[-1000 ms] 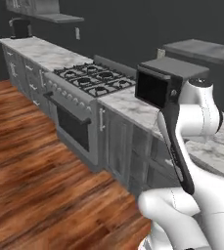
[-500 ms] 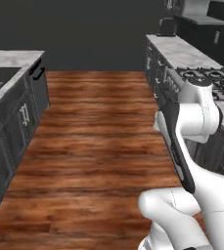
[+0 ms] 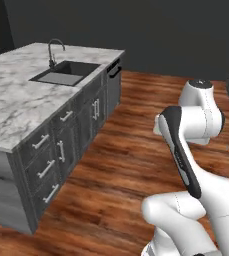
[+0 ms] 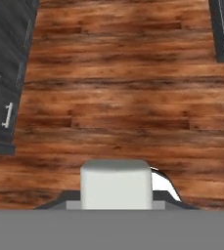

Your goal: Pick up the marshmallow and place it in the cup of hot chocolate on the dining counter.

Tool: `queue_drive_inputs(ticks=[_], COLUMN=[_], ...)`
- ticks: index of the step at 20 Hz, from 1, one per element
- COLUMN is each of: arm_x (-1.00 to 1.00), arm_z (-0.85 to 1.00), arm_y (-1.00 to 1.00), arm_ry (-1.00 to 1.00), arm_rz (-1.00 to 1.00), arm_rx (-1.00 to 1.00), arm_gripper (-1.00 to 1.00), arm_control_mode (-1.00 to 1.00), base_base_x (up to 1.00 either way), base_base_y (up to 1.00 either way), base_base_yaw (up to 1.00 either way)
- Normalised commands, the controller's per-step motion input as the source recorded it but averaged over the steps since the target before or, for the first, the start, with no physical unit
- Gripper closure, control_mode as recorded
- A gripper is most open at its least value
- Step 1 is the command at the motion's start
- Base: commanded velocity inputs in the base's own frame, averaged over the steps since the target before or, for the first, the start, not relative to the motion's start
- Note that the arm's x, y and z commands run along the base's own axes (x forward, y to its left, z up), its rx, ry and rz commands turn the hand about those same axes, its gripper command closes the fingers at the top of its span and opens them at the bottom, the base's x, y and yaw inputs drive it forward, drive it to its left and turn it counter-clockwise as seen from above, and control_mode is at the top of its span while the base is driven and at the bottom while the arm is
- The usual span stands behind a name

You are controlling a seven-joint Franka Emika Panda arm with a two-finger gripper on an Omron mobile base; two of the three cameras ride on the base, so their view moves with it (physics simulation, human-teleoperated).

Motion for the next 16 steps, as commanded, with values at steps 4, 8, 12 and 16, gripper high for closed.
queue_drive_inputs(ticks=[4, 8, 12, 16], arm_x=[0.0, 0.0, 0.0, 0.0], arm_z=[0.0, 0.0, 0.0, 0.0], arm_y=[0.0, 0.0, 0.0, 0.0], arm_ry=[0.0, 0.0, 0.0, 0.0], arm_rz=[0.0, 0.0, 0.0, 0.0], arm_rx=[0.0, 0.0, 0.0, 0.0], arm_gripper=[1.0, 1.0, 1.0, 1.0], arm_control_mode=[1.0, 1.0, 1.0, 1.0], base_base_x=[0.46, 0.44, 0.52, 0.49], base_base_y=[0.78, 0.99, 1.0, 1.0], base_base_yaw=[0.57, 0.28, 0.02, 0.0])
